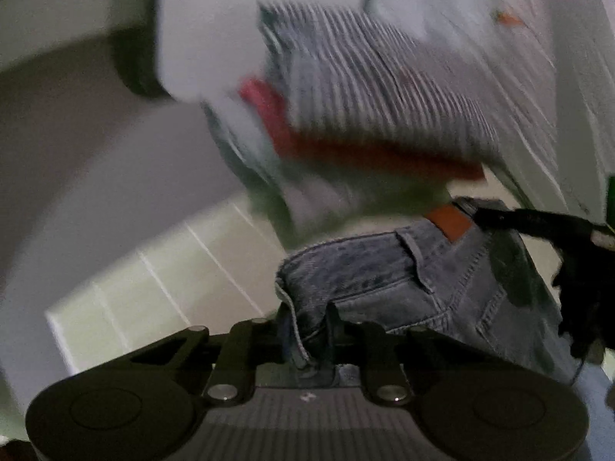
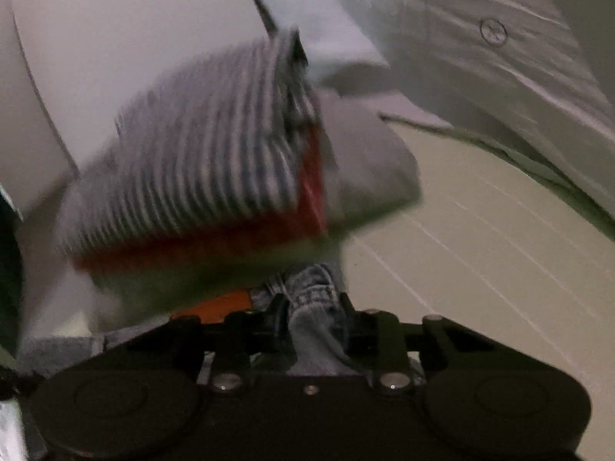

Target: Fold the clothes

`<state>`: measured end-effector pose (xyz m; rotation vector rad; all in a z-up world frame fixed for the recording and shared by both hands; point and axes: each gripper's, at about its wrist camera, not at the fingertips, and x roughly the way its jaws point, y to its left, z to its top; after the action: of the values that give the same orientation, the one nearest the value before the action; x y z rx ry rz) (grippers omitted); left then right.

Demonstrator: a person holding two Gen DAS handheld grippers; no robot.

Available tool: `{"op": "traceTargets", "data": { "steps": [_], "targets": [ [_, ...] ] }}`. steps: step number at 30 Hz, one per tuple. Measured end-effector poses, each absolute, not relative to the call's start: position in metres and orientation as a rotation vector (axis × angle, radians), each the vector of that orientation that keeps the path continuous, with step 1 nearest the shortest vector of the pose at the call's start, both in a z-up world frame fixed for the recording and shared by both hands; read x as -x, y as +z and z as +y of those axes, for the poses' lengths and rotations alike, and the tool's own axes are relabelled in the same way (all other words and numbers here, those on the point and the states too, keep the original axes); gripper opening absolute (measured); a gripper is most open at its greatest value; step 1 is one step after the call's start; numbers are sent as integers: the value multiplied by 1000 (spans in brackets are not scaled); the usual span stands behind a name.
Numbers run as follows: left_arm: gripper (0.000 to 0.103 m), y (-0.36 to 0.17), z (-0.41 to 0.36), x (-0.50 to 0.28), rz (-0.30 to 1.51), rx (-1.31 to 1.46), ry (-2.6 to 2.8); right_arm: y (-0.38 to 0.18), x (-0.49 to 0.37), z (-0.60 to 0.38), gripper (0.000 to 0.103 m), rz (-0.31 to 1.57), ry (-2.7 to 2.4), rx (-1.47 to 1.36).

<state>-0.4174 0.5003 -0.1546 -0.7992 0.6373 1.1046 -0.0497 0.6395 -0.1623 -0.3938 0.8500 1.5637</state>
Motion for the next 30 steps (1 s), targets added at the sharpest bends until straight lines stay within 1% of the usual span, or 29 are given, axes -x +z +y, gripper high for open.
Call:
{"op": "traceTargets", "data": {
  "steps": [1,2,3,4,5,6,7,8,9,10,11,12,14,18,22,30],
  "targets": [
    [19,-156,502,419,646,784,1134,-162,53,643,30,853,1570,364],
    [20,-161,503,419,667,769,1163,-165,61,649,39,841,1547,397],
    [23,-167,506,418,695,768,1185,-168,69,655,50,828,1523,431],
    [25,-173,508,419,718,798,1195,-171,76,658,60,817,1489,475],
    [29,-178,510,422,727,842,1199,-171,84,658,64,791,1452,513],
    [33,-180,511,423,733,870,1202,-169,88,652,73,765,1428,522],
    [35,-179,510,424,736,881,1205,-167,89,643,85,739,1407,521],
    [40,-177,509,424,738,876,1205,-163,87,627,89,715,1378,506],
    [49,-174,507,423,736,854,1197,-158,86,611,94,690,1349,491],
    [55,-170,505,421,734,833,1185,-153,84,595,97,665,1319,476],
    [66,-167,504,419,731,813,1173,-148,78,570,99,661,1283,444],
    [74,-164,502,417,727,795,1159,-143,71,546,102,656,1247,412],
    [81,-158,498,410,727,773,1127,-138,59,489,103,671,1155,352],
    [82,-160,485,403,745,780,1090,-139,42,372,103,727,935,232],
    [83,-165,468,401,758,802,1036,-152,38,249,103,823,690,17],
    [84,-174,434,396,791,849,940,-183,81,55,103,879,264,-427]
  ]
}}
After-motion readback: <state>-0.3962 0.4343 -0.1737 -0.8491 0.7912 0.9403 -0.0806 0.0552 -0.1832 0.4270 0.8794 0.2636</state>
